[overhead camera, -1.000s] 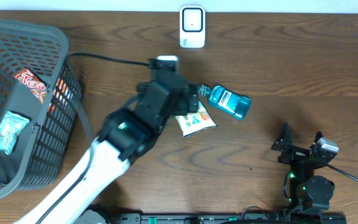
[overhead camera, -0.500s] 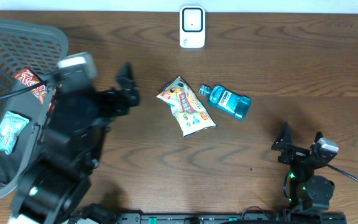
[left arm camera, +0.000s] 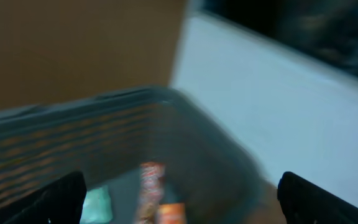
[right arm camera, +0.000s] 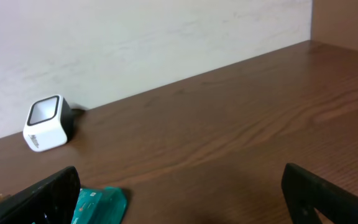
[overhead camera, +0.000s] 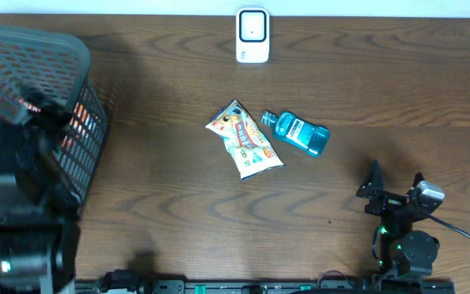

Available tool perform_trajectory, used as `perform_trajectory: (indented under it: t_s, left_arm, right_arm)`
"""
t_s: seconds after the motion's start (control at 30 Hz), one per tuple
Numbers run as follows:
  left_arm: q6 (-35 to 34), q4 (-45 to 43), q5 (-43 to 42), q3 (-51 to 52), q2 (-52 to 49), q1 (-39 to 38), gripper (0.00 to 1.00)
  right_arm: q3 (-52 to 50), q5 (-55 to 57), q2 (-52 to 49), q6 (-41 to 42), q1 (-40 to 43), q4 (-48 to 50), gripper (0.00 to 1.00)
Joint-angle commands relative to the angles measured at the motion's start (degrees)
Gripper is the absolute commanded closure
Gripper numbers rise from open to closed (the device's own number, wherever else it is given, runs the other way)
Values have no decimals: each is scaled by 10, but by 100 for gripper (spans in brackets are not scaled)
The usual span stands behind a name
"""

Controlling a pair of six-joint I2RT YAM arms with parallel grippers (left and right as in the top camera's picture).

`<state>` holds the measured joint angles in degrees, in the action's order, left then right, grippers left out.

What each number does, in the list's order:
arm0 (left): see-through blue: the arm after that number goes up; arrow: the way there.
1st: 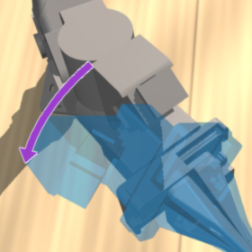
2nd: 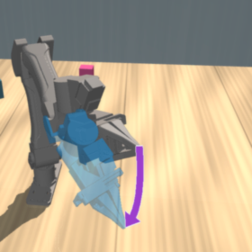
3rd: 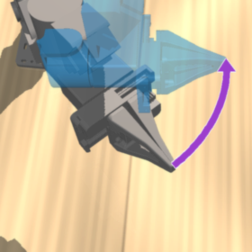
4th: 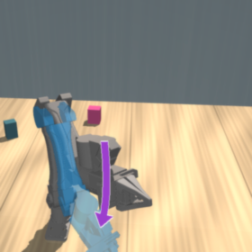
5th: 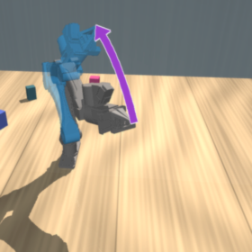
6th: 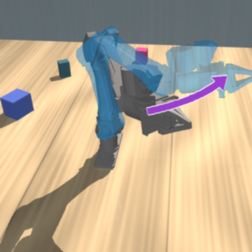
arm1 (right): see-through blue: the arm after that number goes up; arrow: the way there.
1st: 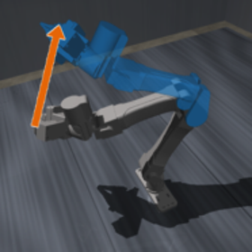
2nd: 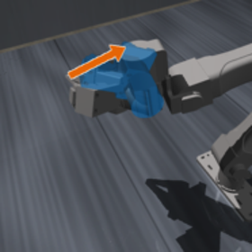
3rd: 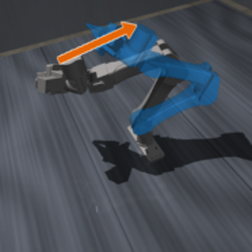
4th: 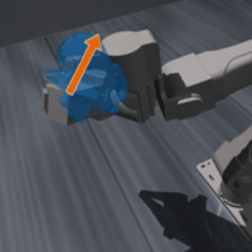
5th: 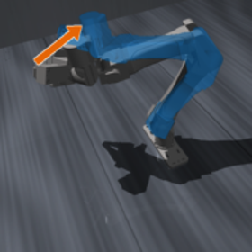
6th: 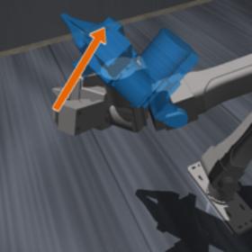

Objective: Scan the item barcode
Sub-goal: 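Reach into the basket and grasp the mint-green wipes pack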

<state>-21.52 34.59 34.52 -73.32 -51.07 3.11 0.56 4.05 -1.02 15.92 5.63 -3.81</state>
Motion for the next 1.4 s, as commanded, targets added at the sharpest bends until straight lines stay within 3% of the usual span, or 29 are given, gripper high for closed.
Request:
perform_trajectory:
  t_s: [0.0,0.33,0.47,0.93,1.37]
  left_arm:
    - [-99,29,19,-9,-38,78,2]
    - [-289,104,-159,-6,-210,301,2]
    - [-303,106,-231,1,-285,353,2]
    - [-303,45,-238,1,-492,367,2]
    - [-303,-17,-238,18,-559,367,2]
  right_arm:
    - [-2,0,1,-5,-4,0,1]
    - [-2,0,1,-5,-4,0,1]
    - [-2,0,1,-5,-4,0,1]
    - [-2,0,1,-5,-4,0,1]
    - [-2,0,1,-5,-4,0,1]
